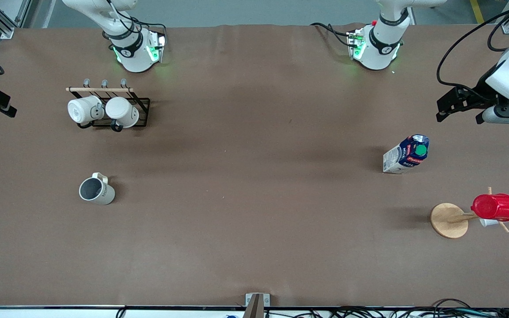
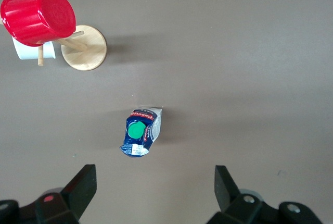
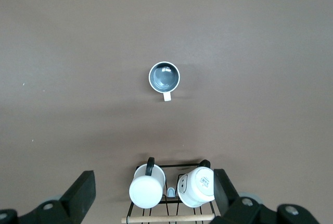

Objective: Place cup and milk on table
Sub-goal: 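Move the right gripper toward the white mug while the left gripper reaches the carton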

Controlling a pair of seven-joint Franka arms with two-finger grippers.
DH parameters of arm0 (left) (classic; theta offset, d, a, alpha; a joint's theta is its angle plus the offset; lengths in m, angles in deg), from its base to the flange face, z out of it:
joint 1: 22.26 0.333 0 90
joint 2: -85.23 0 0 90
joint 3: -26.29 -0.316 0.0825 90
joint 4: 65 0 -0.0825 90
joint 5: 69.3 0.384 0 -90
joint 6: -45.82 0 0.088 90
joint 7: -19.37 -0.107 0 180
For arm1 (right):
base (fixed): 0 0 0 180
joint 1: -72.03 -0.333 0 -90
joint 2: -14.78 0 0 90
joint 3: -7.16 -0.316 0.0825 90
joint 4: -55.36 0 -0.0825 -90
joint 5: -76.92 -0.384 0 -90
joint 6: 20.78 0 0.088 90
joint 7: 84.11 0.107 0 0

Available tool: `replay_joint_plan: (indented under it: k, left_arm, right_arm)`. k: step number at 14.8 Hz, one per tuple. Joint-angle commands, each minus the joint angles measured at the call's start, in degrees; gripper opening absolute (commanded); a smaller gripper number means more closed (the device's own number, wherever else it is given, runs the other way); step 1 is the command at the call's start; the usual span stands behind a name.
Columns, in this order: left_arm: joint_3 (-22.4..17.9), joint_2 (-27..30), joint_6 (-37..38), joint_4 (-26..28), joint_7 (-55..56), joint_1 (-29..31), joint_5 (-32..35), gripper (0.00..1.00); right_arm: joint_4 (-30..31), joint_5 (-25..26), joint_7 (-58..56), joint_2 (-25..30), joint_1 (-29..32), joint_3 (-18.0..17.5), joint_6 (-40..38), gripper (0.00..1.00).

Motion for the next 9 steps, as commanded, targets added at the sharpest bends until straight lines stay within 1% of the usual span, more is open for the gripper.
replay_joint_plan:
  k: [1, 9]
  left_arm:
    - [-0.1, 1.0, 0.8, 0.1, -1.2, 0.2, -0.1, 1.0]
    - [-0.3, 1.0, 1.8, 0.2, -1.0, 0.5, -0.2, 1.0]
  right_arm:
    - [1.9, 0.7, -0.4, 1.6, 0.4, -0.4, 0.5, 1.0]
    - [1.9, 0.6, -0.6, 1.3, 0.6, -0.4, 0.7, 1.0]
